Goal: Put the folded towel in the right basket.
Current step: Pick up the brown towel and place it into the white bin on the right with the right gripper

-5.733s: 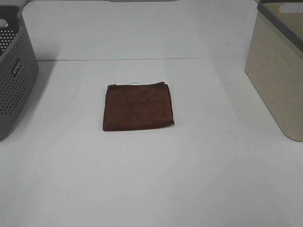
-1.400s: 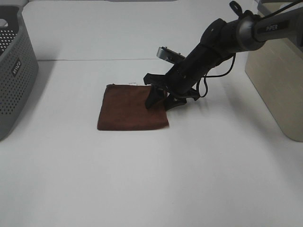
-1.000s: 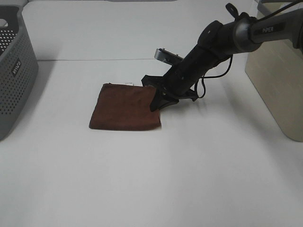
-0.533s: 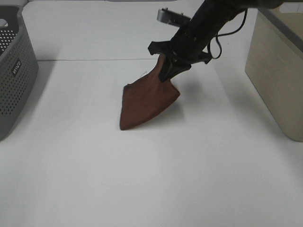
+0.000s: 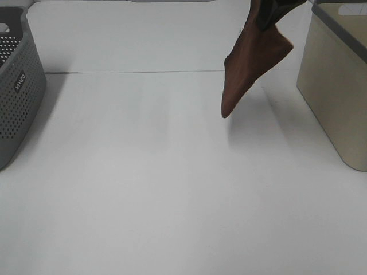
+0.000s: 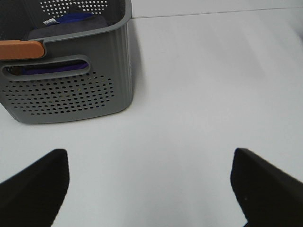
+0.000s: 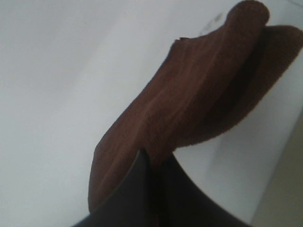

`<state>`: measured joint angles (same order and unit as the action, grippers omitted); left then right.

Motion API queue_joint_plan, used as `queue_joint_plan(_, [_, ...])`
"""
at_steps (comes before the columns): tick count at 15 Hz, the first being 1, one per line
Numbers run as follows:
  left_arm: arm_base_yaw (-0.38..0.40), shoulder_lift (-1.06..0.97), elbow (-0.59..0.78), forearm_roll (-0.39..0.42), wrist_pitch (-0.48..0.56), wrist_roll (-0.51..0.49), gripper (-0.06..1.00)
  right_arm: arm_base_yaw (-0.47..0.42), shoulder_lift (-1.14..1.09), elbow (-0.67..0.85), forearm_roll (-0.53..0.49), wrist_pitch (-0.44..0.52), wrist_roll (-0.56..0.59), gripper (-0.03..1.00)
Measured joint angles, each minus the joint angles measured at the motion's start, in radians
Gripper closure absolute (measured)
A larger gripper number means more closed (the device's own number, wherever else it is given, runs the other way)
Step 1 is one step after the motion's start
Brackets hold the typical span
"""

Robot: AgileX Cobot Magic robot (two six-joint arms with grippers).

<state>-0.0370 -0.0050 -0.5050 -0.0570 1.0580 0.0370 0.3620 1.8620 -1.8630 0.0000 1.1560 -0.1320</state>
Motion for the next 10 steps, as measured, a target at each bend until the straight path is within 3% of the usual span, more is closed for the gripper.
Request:
queue_joint_plan(4, [0.0,0.0,0.0,0.0,0.0,0.0,0.07,-0.052,-0.08,0.0,-0.082,0.011,0.001,0.97])
queue_joint_plan(10, [0.0,0.0,0.0,0.0,0.0,0.0,0.07,-0.39,-0.119,0.0,-0.009,0.029,-0.019,0.97])
